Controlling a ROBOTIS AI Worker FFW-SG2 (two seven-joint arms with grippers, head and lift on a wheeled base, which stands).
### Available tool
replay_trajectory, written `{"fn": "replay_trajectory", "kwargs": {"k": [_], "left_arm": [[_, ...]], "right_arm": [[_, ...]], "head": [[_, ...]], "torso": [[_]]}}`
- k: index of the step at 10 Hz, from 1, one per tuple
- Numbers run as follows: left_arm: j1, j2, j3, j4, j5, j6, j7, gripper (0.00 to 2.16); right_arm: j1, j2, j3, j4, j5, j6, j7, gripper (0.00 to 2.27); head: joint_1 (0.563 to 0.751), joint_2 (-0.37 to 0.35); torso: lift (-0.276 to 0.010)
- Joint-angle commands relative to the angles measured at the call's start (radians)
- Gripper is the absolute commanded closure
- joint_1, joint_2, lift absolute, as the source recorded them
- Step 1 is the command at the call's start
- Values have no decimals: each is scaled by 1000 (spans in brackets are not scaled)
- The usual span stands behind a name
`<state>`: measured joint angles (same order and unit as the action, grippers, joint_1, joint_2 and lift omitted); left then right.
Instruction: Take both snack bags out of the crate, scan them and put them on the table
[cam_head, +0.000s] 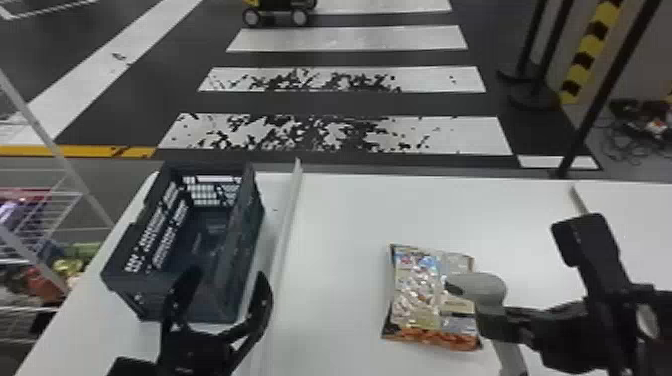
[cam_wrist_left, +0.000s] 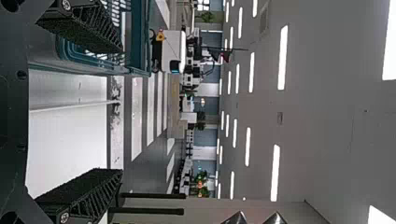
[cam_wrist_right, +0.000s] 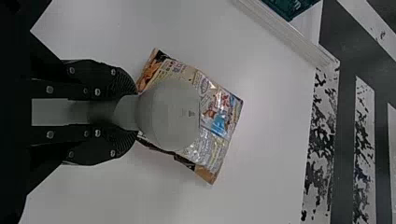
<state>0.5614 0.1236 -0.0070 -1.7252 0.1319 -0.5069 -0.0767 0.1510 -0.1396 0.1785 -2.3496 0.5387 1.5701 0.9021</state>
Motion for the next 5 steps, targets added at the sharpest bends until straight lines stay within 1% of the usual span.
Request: {"fn": "replay_trajectory", "kwargs": {"k": [1,5], "left_arm": [[0,1,-1,1,0,0,0,83],[0,2,1,4,5,-3,0,83]], "right_arm": [[-18,3,13,33,3,2,0,2253],[-73,14,29,156,3,2,-5,2253]], "head": [[695,106],[695,121]], "torso": [[-91],[-91]]}}
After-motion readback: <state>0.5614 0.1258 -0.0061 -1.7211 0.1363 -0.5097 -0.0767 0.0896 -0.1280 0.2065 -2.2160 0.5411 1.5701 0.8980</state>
